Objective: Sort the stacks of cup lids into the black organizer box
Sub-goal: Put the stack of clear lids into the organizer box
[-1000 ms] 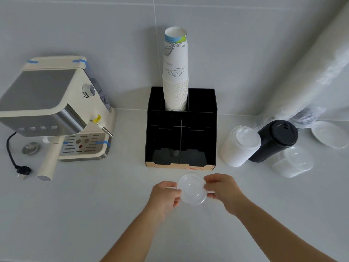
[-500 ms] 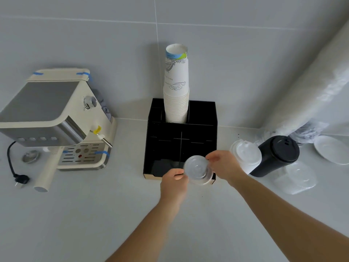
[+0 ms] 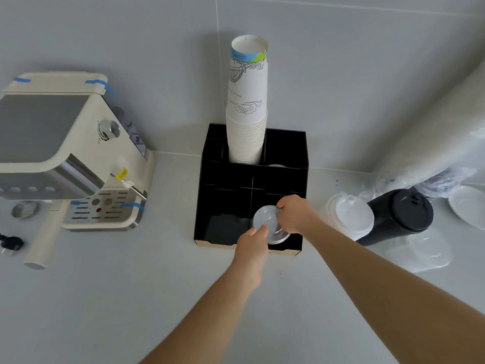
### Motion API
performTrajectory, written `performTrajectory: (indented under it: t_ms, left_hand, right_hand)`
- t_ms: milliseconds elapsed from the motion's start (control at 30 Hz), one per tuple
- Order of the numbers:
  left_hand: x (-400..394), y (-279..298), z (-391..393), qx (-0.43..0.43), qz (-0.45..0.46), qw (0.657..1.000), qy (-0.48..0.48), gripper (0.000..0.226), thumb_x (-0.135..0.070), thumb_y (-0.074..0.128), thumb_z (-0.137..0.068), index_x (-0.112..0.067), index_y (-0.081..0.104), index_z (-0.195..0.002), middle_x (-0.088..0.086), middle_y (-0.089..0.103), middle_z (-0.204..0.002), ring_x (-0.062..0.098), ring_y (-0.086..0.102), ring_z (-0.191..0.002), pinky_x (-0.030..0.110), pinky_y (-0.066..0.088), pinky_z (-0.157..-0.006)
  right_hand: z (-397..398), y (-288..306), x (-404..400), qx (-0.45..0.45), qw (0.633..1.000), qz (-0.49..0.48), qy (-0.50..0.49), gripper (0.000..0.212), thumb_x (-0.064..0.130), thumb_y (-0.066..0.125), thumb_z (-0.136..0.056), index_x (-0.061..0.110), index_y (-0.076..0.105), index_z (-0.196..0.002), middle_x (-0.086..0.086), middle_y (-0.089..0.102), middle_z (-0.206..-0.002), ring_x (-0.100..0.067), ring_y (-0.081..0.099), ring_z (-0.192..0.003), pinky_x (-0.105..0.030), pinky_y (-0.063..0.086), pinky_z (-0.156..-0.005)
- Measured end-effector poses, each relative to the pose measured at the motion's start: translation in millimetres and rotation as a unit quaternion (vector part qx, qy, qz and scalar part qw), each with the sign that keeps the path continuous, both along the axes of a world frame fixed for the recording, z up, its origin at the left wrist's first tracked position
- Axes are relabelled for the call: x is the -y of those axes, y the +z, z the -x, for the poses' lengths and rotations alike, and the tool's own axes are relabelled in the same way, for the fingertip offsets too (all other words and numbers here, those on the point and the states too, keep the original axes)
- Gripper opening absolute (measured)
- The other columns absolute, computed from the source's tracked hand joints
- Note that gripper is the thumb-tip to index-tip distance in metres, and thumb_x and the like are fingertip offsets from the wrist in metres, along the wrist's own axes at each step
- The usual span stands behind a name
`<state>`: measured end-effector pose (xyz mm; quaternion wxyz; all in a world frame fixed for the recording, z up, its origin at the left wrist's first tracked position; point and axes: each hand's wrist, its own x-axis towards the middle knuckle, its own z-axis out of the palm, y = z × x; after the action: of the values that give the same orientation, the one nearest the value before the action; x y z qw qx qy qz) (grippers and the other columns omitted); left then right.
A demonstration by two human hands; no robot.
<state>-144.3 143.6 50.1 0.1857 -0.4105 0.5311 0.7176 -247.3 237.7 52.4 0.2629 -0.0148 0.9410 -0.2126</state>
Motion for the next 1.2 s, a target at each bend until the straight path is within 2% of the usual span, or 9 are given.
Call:
performTrajectory:
  t_ms: [67, 167, 233, 367, 533, 700, 933, 1033, 1200]
  left_hand:
    - [-1.6, -2.5, 5.1, 0.014, -0.026, 0.999, 0.022, 0.023, -0.041, 0.052, -0.096, -0.023, 0.055, -0.11, -0.009, 0.054, -0.093, 0.015, 0.05, -0.102, 0.034, 0.04, -0.107]
    - [2.2, 1.1, 7.9, 0.01, -0.068, 0.997, 0.043, 0.038, -0.048, 0.048, -0.096, -0.021, 0.054, -0.122, -0.005, 0.056, -0.116, 0.012, 0.049, -0.118, 0.031, 0.035, -0.111]
    - [5.4, 2.8, 12.1, 0.014, -0.083, 0.995, 0.043, 0.052, -0.055, 0.047, -0.094, -0.02, 0.052, -0.132, -0.003, 0.053, -0.134, 0.013, 0.044, -0.13, 0.032, 0.033, -0.112]
    - [8.0, 5.9, 23.4, 0.026, -0.086, 0.996, 0.022, 0.067, -0.063, 0.047, -0.089, -0.022, 0.044, -0.141, -0.003, 0.044, -0.15, 0.015, 0.036, -0.14, 0.035, 0.031, -0.114]
    - [8.3, 15.4, 28.6, 0.027, -0.084, 0.996, 0.015, 0.068, -0.062, 0.045, -0.091, -0.021, 0.039, -0.145, 0.0, 0.042, -0.151, 0.017, 0.034, -0.142, 0.039, 0.027, -0.117]
    - [10.1, 22.6, 26.0, 0.023, -0.104, 0.994, 0.032, 0.069, -0.061, 0.046, -0.091, -0.019, 0.038, -0.146, 0.004, 0.037, -0.155, 0.018, 0.031, -0.144, 0.038, 0.027, -0.117]
    - [13.9, 27.0, 13.8, 0.009, -0.109, 0.993, 0.04, 0.069, -0.054, 0.046, -0.094, -0.009, 0.037, -0.146, 0.009, 0.039, -0.153, 0.021, 0.033, -0.143, 0.038, 0.031, -0.115]
    - [20.8, 23.8, 2.2, -0.008, -0.115, 0.992, 0.047, 0.068, -0.052, 0.046, -0.095, -0.008, 0.038, -0.146, 0.008, 0.041, -0.152, 0.021, 0.037, -0.141, 0.039, 0.032, -0.116]
    - [36.0, 23.5, -16.2, -0.047, -0.112, 0.99, 0.077, 0.052, -0.042, 0.053, -0.096, -0.009, 0.052, -0.136, 0.012, 0.061, -0.129, 0.024, 0.059, -0.117, 0.037, 0.048, -0.097]
  right_hand:
    - [-0.4, -3.7, 7.3, 0.039, 0.999, 0.003, -0.031, 0.023, 0.004, 0.044, -0.09, 0.0, 0.066, -0.093, -0.01, 0.062, -0.081, -0.031, 0.062, -0.087, -0.034, 0.049, -0.074]
    - [3.1, -10.8, 12.6, 0.09, 0.986, 0.056, -0.131, 0.02, 0.007, 0.043, -0.096, 0.004, 0.061, -0.088, -0.004, 0.048, -0.071, -0.024, 0.052, -0.083, -0.03, 0.044, -0.073]
    - [4.2, -14.0, 14.5, 0.113, 0.969, 0.113, -0.19, 0.019, 0.015, 0.043, -0.098, 0.005, 0.056, -0.088, -0.011, 0.057, -0.086, -0.026, 0.054, -0.088, -0.034, 0.046, -0.078]
    - [9.3, -18.5, 13.5, 0.153, 0.939, 0.162, -0.261, 0.047, 0.037, 0.04, -0.1, 0.005, 0.052, -0.132, -0.014, 0.061, -0.124, -0.031, 0.056, -0.115, -0.043, 0.045, -0.105]
    - [11.1, -17.4, 13.6, 0.194, 0.921, 0.187, -0.281, 0.061, 0.045, 0.037, -0.101, 0.01, 0.034, -0.151, -0.012, 0.043, -0.153, -0.032, 0.042, -0.139, -0.045, 0.034, -0.116]
    - [11.9, -19.1, 9.4, 0.196, 0.909, 0.22, -0.295, 0.069, 0.051, 0.041, -0.098, 0.011, 0.03, -0.154, -0.01, 0.036, -0.159, -0.031, 0.035, -0.144, -0.047, 0.029, -0.119]
    - [8.5, -11.7, 1.7, 0.183, 0.908, 0.253, -0.277, 0.074, 0.055, 0.044, -0.094, 0.012, 0.034, -0.153, -0.006, 0.041, -0.156, -0.028, 0.037, -0.143, -0.047, 0.03, -0.119]
    - [2.6, -2.7, -3.4, 0.182, 0.909, 0.263, -0.266, 0.062, 0.053, 0.046, -0.095, 0.009, 0.049, -0.138, -0.01, 0.052, -0.146, -0.029, 0.051, -0.13, -0.046, 0.037, -0.114]
    - [-17.2, 25.3, -14.7, 0.18, 0.901, 0.306, -0.25, 0.047, 0.04, 0.043, -0.102, 0.012, 0.054, -0.138, -0.007, 0.054, -0.144, -0.023, 0.053, -0.12, -0.038, 0.042, -0.104]
